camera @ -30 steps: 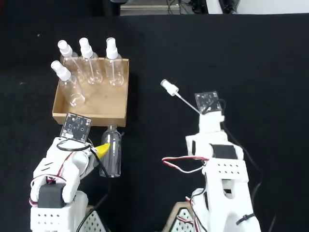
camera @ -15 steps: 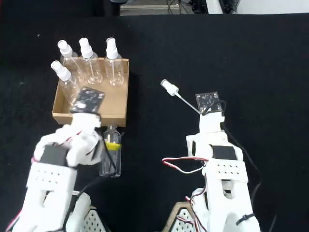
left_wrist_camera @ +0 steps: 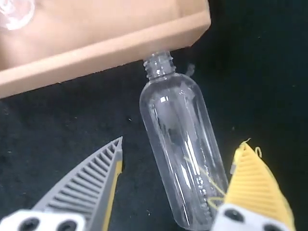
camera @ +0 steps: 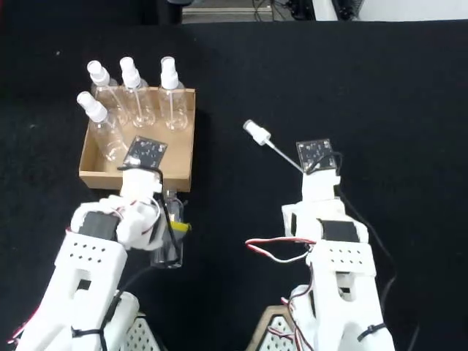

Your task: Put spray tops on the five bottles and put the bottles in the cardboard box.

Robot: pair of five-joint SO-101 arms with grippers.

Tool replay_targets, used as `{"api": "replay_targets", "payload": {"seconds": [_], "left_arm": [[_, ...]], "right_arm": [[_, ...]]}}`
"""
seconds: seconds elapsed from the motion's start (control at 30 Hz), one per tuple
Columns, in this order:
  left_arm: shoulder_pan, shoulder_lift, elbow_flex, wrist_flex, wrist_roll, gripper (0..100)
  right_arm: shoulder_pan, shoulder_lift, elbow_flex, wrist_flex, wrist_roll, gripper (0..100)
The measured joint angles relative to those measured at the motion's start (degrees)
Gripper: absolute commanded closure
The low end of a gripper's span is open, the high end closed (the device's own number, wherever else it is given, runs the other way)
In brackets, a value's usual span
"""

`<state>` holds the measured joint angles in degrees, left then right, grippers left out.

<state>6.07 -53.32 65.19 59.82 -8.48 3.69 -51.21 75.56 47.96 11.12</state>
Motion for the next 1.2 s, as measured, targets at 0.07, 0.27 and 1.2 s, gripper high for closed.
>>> {"api": "replay_targets", "payload": {"seconds": [0.07,0.27,1.2], "left_arm": [[0.1,0.2,3.6,-3.5,0.0,66],[0.4,0.3,9.5,-10.3,-0.1,66],[2.4,0.2,3.6,11.6,-29.3,66]], "right_arm": [[0.0,0.0,0.0,0.0,0.0,93.0],[0.0,0.0,0.0,0.0,0.0,93.0],[0.0,0.0,0.8,-0.2,0.0,93.0]]}}
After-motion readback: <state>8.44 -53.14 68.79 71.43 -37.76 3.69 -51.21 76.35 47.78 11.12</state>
